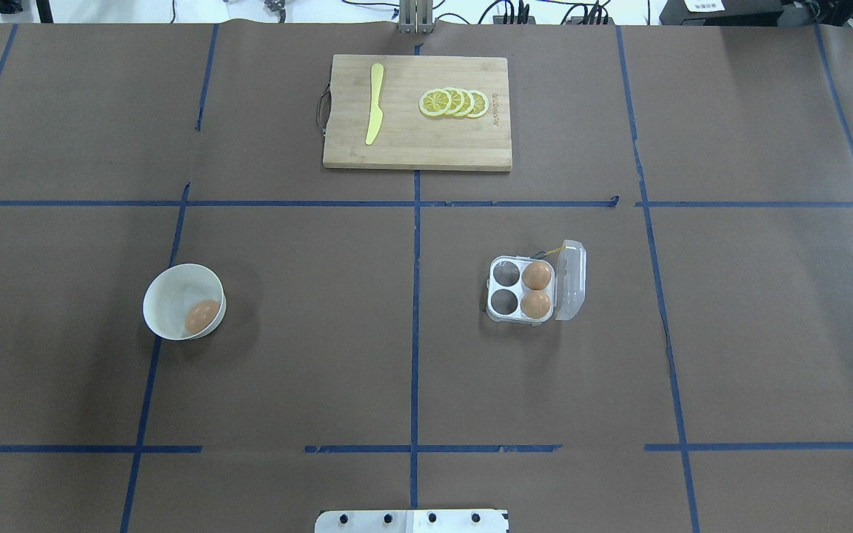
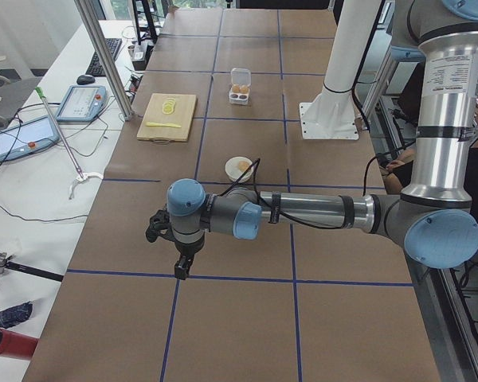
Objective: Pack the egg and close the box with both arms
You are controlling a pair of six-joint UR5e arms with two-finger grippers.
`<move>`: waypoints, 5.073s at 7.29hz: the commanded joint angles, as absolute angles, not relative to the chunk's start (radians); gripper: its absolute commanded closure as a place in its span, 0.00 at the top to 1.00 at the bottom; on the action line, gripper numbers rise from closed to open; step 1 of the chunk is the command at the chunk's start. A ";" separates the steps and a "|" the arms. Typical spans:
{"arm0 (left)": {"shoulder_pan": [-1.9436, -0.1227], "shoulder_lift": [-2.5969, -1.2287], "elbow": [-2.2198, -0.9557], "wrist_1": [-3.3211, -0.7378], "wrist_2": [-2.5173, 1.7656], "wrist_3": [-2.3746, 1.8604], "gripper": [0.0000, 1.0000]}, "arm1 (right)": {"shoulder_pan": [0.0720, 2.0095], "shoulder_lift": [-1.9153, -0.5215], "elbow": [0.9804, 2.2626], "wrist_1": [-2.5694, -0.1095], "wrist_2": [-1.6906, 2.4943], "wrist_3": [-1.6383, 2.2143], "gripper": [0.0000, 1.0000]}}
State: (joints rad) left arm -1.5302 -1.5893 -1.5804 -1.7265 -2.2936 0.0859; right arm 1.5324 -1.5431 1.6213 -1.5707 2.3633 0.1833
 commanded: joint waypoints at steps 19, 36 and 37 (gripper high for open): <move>-0.640 -1.721 -1.936 -1.901 -1.908 -1.229 0.90 | 1.523 -1.520 1.605 -1.565 2.425 0.193 1.00; -0.584 -1.724 -1.845 -1.950 -1.902 -1.218 0.74 | 1.525 -1.522 1.611 -1.565 2.433 0.195 1.00; -0.584 -1.724 -1.842 -1.950 -1.902 -1.218 0.74 | 1.525 -1.522 1.612 -1.565 2.431 0.195 1.00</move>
State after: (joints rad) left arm -0.5860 -1.7238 -1.8485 -1.9497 -1.9028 -1.2181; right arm 1.5248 -1.5217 1.6102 -1.5646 2.4324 0.1943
